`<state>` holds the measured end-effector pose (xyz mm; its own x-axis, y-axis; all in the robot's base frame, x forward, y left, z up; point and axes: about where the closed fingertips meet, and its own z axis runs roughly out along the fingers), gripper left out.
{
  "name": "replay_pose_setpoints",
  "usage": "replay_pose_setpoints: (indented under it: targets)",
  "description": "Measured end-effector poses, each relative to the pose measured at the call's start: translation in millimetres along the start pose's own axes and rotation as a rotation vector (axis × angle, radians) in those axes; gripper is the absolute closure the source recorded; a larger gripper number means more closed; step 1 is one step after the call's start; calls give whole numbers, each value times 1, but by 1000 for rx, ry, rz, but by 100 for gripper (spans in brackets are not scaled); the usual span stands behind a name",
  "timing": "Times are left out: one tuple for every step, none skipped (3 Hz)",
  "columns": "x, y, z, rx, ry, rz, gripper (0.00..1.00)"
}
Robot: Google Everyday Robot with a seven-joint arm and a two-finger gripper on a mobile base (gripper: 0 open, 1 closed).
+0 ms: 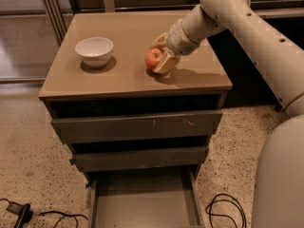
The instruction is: Pick apple from bottom drawer and place on counter
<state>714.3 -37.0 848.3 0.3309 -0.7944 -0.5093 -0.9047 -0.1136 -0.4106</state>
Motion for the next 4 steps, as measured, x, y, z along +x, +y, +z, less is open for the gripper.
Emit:
replay_pose_setpoints:
  targets:
    - [0,0,0,0,0,0,35]
    - [0,0,0,0,0,0,12]
    - [0,0,0,0,0,0,0]
    - [0,0,0,0,0,0,0]
